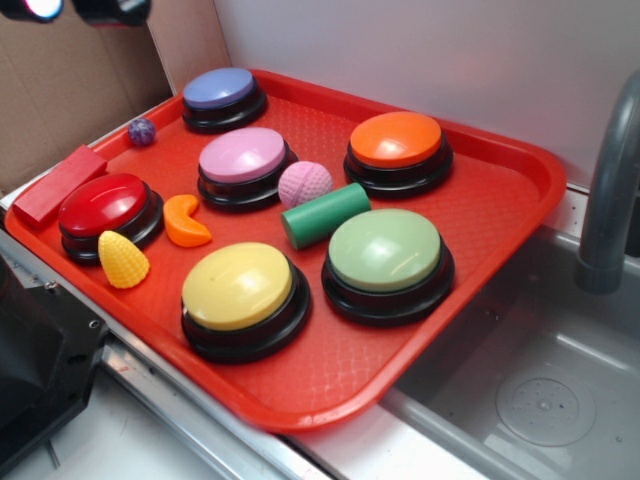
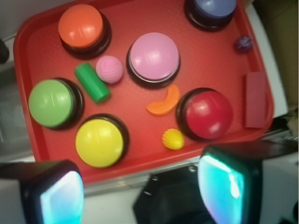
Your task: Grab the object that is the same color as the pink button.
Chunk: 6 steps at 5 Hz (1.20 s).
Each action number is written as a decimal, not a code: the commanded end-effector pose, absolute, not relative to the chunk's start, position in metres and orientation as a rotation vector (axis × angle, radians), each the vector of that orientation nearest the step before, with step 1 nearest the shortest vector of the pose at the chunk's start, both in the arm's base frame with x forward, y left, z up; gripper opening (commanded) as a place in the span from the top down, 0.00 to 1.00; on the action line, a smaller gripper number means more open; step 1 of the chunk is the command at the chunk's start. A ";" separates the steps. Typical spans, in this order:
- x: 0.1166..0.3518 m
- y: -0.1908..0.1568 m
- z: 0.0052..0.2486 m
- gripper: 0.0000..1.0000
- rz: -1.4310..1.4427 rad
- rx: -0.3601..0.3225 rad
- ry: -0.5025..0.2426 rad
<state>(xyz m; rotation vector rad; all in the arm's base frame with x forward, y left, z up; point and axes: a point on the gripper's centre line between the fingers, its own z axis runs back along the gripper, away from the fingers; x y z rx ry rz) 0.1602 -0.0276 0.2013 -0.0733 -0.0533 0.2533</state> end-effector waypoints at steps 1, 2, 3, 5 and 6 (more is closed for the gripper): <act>0.206 -0.028 0.160 0.00 0.554 -0.137 -0.121; 0.227 -0.039 0.134 0.00 0.658 -0.151 -0.119; 0.245 -0.050 0.106 0.00 0.735 -0.157 -0.105; 0.258 -0.052 0.064 0.00 0.830 -0.145 -0.105; 0.262 -0.048 0.053 0.00 0.858 -0.144 -0.113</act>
